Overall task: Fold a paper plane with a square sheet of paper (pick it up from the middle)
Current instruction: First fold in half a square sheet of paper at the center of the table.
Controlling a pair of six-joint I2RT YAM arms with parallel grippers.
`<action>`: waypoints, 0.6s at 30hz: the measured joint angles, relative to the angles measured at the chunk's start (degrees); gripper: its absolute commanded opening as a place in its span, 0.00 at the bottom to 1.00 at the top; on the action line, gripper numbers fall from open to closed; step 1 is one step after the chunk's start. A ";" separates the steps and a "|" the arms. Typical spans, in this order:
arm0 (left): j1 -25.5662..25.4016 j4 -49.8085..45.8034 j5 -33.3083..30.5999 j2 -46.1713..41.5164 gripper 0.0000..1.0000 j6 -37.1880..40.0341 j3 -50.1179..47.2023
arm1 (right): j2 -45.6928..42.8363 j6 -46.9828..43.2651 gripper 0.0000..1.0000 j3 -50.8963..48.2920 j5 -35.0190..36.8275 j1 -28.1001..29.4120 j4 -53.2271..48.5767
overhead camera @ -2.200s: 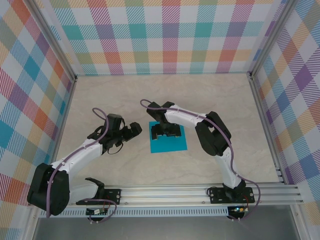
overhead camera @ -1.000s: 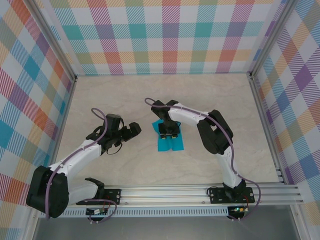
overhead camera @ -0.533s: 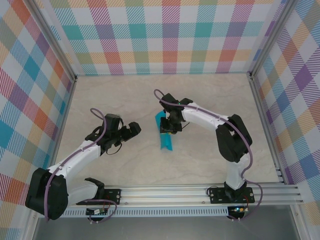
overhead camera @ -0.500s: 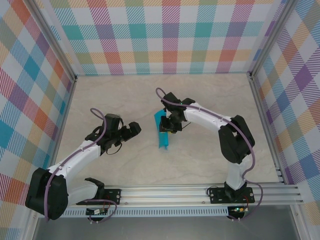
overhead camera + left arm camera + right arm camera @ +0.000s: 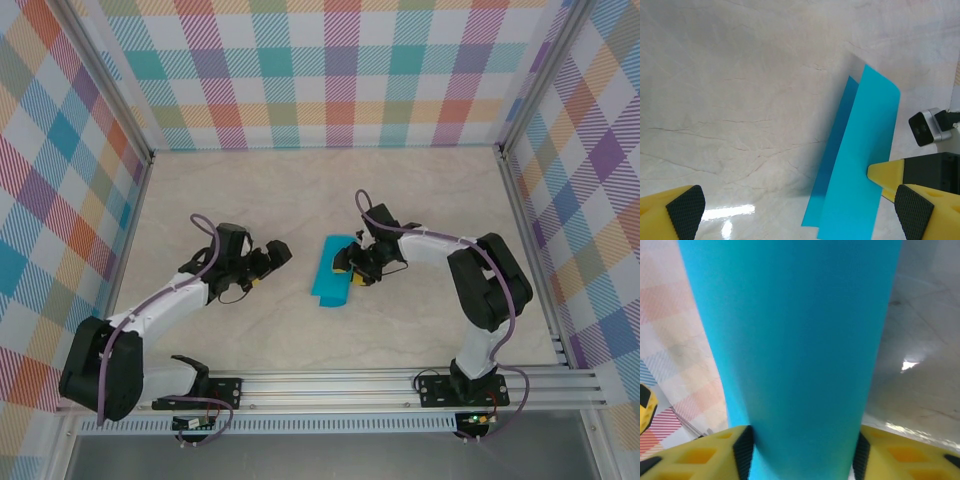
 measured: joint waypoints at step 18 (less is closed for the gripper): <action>-9.01 7.17 4.61 20.48 0.63 -1.75 12.35 | -2.97 -4.31 0.73 -3.48 -4.35 -5.66 1.44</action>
